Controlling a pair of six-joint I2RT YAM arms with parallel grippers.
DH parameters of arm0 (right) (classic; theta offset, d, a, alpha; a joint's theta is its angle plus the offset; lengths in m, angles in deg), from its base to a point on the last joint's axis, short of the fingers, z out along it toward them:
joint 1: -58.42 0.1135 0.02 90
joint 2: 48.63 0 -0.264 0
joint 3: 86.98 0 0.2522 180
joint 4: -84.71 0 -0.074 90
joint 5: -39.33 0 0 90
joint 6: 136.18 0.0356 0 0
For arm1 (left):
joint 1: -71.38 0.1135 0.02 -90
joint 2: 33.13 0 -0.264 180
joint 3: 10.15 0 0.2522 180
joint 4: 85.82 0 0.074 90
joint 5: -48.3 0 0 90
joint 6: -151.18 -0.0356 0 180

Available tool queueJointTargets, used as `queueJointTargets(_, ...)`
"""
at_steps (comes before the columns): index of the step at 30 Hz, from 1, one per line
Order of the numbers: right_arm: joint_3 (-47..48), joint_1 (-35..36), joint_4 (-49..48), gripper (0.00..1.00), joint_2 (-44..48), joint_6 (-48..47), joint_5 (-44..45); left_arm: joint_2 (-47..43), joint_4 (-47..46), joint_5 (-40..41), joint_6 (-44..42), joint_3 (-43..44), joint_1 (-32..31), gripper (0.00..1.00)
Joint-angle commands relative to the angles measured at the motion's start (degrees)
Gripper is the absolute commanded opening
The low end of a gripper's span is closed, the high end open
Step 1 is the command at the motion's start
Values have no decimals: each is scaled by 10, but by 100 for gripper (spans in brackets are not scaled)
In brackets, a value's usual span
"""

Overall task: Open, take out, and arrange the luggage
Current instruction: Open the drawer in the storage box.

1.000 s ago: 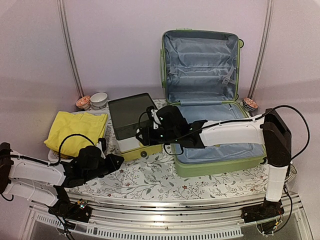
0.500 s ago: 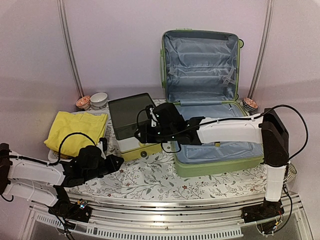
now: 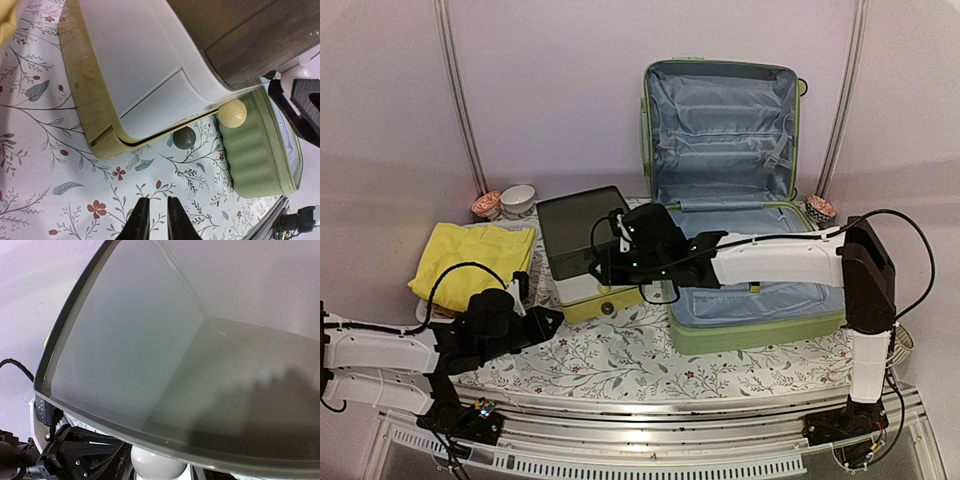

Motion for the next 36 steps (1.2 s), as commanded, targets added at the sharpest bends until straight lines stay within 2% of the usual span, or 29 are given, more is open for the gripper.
queueJointTargets(1, 1, -8, -29, 33, 9, -5, 33, -37, 46, 5, -11, 21, 7, 15)
queueJointTargets(9, -63, 6, -40, 31, 55, 3, 37, -100, 109, 19, -9, 37, 8, 17)
queueJointTargets(36, -201, 73, -50, 32, 161, 61, 49, -117, 166, 23, -22, 68, 15, 18)
